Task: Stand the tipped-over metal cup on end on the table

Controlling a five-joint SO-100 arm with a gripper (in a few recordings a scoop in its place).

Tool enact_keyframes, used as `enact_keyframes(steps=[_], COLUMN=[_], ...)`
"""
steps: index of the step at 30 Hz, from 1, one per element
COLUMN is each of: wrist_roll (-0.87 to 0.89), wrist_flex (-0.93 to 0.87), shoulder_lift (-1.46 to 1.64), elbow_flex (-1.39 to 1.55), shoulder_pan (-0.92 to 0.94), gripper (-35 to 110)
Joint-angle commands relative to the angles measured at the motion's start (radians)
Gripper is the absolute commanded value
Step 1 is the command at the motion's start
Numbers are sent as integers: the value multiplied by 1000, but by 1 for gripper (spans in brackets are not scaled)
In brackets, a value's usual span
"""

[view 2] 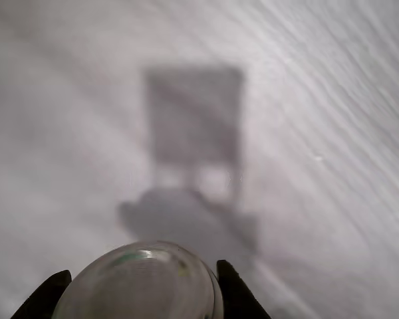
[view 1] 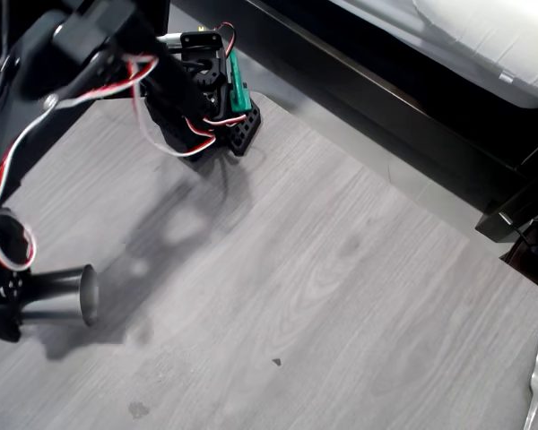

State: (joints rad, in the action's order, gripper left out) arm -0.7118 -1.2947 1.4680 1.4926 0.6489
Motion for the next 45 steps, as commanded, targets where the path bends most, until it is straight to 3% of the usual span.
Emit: enact_keyframes(steps=[1, 4, 8, 15, 21, 32, 45], wrist_roll=[-67, -173, -322, -626, -657, -678, -695], wrist_flex=[176, 511, 785, 1402, 1592, 2135, 2592], shoulder_lift=[354, 724, 1026, 1204, 1034, 434, -74], elbow_flex=[187, 566, 928, 1393, 1394, 1261, 1117], shoulder_pan=[-63, -160, -299, -428, -449, -426, -445], gripper=[0, 0, 0, 0, 0, 0, 0])
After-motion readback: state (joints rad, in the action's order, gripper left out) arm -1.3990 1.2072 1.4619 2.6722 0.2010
